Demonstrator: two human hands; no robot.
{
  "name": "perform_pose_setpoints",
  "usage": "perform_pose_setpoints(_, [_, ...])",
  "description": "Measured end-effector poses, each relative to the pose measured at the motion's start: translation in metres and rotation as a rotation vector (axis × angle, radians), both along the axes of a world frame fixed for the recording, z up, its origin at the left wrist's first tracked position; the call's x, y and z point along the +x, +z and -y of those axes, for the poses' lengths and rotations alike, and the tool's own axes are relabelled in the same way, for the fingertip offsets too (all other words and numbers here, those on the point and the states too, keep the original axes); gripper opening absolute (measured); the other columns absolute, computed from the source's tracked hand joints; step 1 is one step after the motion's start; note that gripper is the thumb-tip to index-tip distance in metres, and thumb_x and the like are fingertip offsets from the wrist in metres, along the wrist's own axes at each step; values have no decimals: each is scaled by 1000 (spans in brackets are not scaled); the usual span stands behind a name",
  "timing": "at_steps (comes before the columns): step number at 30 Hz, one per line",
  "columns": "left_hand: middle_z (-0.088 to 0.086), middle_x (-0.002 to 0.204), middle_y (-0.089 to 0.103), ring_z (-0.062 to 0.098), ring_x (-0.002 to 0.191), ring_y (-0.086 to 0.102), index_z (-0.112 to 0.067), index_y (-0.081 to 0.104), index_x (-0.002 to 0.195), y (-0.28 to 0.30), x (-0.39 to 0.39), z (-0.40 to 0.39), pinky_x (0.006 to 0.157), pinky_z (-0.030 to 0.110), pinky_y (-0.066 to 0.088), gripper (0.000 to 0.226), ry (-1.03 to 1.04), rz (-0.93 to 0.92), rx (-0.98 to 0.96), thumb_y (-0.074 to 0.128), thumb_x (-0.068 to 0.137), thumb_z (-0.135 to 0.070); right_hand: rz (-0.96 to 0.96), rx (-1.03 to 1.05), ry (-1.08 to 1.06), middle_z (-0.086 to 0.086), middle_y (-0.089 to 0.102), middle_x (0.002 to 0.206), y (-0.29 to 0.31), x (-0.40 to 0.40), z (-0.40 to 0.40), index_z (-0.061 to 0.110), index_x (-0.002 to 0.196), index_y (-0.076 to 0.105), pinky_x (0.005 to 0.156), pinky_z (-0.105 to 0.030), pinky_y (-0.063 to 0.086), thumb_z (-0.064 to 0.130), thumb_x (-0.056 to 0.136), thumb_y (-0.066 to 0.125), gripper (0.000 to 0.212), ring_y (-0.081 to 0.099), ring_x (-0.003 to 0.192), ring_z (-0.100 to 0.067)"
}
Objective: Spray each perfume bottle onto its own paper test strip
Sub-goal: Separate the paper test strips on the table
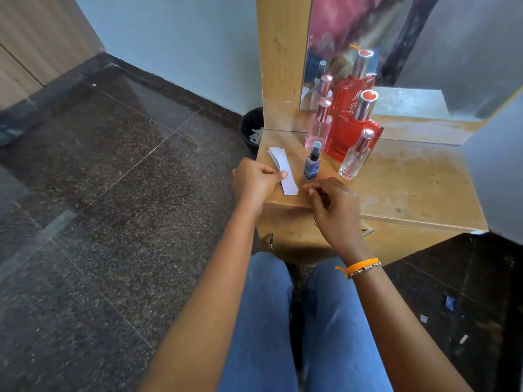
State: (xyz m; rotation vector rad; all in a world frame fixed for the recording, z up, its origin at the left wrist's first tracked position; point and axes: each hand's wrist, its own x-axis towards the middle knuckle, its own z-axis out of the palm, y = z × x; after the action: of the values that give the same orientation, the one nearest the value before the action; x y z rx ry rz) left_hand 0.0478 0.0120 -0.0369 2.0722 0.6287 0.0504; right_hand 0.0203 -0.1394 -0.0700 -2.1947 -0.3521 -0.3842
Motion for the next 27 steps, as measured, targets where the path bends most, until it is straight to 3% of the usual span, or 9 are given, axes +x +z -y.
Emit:
perform_pose_setpoints(3, [-6,77,68,15,81,63,-25,67,65,4,-4,-2,73,34,53,14,-17,44,-46,77,74,-28,-2,2,10,-4,68,90,0,0,1,11,91,70,72,-21,47,4,88,58,14,59,81,-13])
perform_pose_setpoints(8, [-6,68,66,0,64,60,-17,66,66,11,-15,2,52,16,47,10,-64,133,-116,72,74,-14,33,191,-38,0,62,90,2,-10,-3,9,95,67,72,-10,43,2,90,54,15,53,81,0])
perform_pose_setpoints(11, [-2,68,64,1,61,58,-12,62,63,13,-20,8,41,6,38,14,-52,149,-243,68,74,-6,21,293,-77,6,61,91,5,-19,-8,13,100,64,72,-13,46,9,92,54,13,58,83,-2])
perform_pose_setpoints(14, [-1,77,65,6,74,61,-19,59,67,10,-22,11,50,8,43,20,-37,157,-336,72,75,-7,-37,332,-76,16,60,91,7,-23,-11,18,102,61,72,-13,48,12,92,58,12,60,85,1])
perform_pose_setpoints(21, [1,84,68,14,84,66,-18,60,81,7,-19,12,78,32,56,21,-34,163,-404,76,74,-6,-159,328,-29,24,59,88,13,-9,-20,18,104,56,73,-7,49,7,86,65,23,62,81,10])
perform_pose_setpoints(25, [5,87,67,20,91,66,-18,59,78,8,-19,12,82,36,56,22,-36,153,-443,76,74,-5,-226,435,-85,13,65,75,15,-5,-19,17,98,57,66,-9,49,9,81,72,24,64,71,4])
perform_pose_setpoints(27, [6,87,68,20,90,66,-18,58,77,8,-19,12,80,35,55,22,-37,152,-418,77,73,-6,-285,473,-88,5,67,74,16,-4,-19,17,96,58,67,-20,55,8,80,73,24,66,70,-4])
